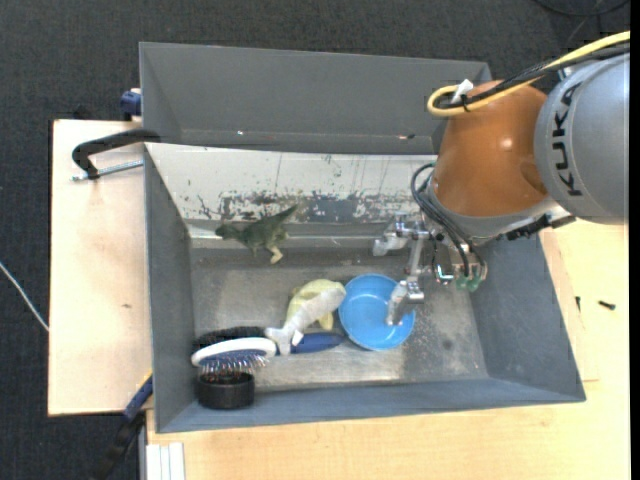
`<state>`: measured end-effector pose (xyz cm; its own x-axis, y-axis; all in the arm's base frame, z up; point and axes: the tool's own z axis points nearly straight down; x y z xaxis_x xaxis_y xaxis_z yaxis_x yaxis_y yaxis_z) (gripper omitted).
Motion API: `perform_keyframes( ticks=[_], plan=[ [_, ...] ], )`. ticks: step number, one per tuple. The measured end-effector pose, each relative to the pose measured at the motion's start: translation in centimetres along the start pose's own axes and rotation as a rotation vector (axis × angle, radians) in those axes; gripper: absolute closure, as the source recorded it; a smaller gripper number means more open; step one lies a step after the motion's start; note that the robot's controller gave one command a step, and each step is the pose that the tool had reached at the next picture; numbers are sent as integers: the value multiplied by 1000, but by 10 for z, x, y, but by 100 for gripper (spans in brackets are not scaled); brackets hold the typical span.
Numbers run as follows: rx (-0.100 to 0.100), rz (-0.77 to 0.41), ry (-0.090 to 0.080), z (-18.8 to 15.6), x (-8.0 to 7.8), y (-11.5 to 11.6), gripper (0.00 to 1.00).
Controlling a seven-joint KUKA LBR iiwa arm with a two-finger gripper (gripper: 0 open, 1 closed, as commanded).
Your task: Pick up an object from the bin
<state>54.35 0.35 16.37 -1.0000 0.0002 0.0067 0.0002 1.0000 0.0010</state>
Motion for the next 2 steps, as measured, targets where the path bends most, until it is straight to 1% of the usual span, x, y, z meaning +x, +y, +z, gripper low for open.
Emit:
perform_keyframes(
  ticks=[1, 2],
  plan=[
    [1, -279, -10, 90, -42, -15, 0],
    [0, -278, -16, 86, -44, -14, 100]
  ],
)
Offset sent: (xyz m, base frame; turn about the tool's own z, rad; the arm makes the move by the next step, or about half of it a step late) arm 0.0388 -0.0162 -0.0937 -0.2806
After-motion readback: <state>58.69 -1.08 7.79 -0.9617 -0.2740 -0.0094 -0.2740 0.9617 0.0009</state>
